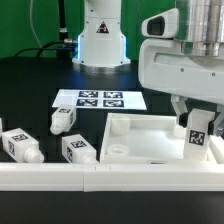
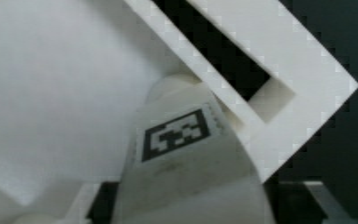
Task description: Assemble one leg
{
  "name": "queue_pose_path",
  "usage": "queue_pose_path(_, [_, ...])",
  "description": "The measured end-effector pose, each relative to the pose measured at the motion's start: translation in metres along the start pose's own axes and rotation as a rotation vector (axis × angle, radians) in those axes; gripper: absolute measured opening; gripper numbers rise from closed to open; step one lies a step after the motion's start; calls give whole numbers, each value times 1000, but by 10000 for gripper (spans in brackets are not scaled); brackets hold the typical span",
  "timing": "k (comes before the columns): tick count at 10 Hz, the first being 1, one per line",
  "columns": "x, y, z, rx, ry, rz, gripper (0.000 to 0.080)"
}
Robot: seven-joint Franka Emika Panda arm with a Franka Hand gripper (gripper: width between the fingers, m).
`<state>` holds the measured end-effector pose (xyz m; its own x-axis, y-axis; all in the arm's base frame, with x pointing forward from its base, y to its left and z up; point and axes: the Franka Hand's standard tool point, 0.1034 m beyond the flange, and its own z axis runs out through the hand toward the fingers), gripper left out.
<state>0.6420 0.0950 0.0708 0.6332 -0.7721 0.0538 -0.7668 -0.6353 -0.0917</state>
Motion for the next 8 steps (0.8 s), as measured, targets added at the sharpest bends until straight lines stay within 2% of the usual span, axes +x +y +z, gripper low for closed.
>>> queue_pose_path(2, [0, 0, -1, 1, 0, -4, 350])
queue_pose_path(3, [2, -4, -9, 15, 3, -13, 420])
queue_pose_path(4, [4, -8, -19, 29, 8, -16, 420])
queue_pose_path(5, [5, -11, -26, 40, 11, -16, 585])
queue_pose_path(6, [5, -15, -31, 49, 14, -18, 638])
queue_pose_path(8, [6, -16, -32, 51, 15, -18, 647])
